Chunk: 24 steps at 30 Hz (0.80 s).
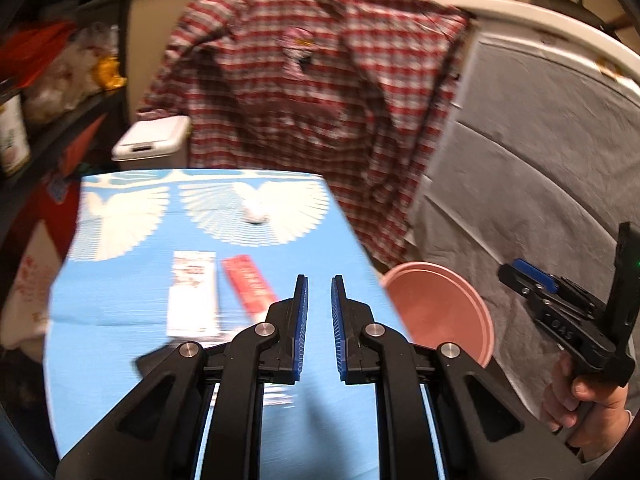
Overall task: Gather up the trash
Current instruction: 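Move the left tool to the white milk carton while the right tool approaches the clear straw bag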
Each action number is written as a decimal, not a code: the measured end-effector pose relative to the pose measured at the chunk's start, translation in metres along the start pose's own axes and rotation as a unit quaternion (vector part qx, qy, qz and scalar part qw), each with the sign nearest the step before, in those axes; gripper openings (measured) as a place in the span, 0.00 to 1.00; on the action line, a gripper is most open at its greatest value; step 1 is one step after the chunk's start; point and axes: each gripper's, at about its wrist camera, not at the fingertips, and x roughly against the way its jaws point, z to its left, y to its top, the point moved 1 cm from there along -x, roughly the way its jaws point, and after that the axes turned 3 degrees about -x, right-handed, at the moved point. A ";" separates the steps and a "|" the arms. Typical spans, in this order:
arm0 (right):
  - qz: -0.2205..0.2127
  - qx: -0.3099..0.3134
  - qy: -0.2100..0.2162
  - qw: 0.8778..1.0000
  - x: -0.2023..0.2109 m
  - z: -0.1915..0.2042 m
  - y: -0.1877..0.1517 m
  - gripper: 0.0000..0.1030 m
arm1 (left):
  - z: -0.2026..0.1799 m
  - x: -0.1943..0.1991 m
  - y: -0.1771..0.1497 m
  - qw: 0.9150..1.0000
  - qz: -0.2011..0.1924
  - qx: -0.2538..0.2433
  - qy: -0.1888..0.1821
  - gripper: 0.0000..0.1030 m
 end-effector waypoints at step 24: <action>0.137 0.056 0.161 0.976 -0.084 0.133 -0.048 0.31 | 0.147 0.037 -0.023 0.996 -0.003 0.057 0.066 0.12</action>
